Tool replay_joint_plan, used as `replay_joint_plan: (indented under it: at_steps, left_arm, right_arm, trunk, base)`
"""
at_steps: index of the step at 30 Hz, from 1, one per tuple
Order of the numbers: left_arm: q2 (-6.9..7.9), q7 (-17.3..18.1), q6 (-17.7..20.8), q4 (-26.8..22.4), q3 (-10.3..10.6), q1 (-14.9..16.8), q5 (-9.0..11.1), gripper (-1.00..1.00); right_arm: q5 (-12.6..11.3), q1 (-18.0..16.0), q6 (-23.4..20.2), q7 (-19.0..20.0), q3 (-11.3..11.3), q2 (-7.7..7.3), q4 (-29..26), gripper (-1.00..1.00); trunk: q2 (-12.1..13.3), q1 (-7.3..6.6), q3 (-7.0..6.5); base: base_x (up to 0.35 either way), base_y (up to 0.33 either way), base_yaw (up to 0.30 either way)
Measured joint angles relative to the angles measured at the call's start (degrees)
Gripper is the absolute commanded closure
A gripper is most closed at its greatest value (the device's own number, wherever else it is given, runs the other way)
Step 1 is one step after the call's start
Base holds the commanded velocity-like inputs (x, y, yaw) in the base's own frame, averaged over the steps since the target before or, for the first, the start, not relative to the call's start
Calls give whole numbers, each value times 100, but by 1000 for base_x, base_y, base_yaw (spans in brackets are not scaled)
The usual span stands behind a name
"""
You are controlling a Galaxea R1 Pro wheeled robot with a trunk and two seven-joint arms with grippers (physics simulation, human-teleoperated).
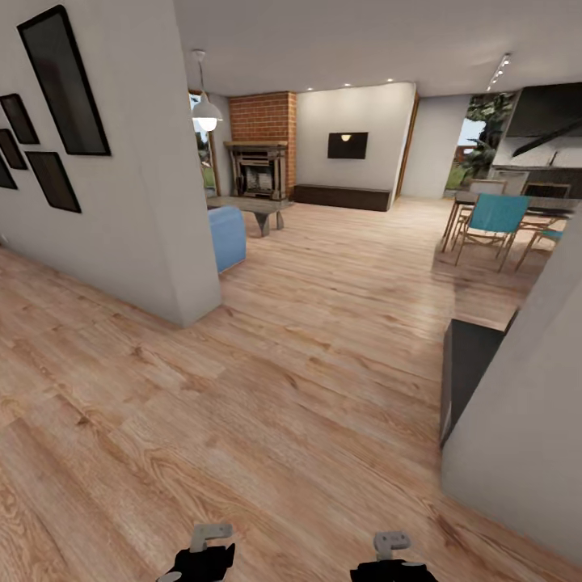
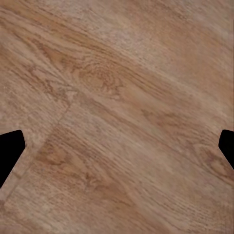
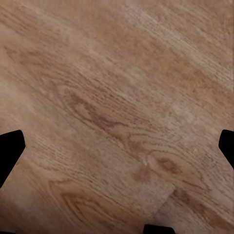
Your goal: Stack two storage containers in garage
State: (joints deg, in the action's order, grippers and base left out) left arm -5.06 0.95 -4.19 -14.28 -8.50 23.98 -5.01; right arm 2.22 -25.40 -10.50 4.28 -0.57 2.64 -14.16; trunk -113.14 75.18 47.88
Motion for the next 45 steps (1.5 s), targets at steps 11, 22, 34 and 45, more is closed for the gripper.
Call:
replay_joint_plan:
  at_steps: [11, 22, 34, 45]
  left_arm:
    - [0, 0, -1, 2, 0, 2, 0, -100]
    - [-1, 0, -1, 1, 0, 0, 0, -100]
    - [0, 0, 0, 0, 0, -2, 0, -100]
    - [0, 0, 0, 1, 0, -1, 0, -100]
  right_arm:
    - [0, 1, -3, 0, 0, -4, 1, -100]
    - [0, 1, -10, 0, 1, -8, -2, -100]
    - [0, 0, -22, 0, -7, 6, 5, -100]
    - [0, 1, -44, 8, -8, 0, 5, -100]
  trunk:
    - [0, 0, 0]
    - [0, 0, 0]
    - [0, 0, 0]
    - [0, 0, 0]
  base:
    - [303, 158, -55]
    - [309, 146, -223]
    - [310, 146, -37]
    - [310, 146, -34]
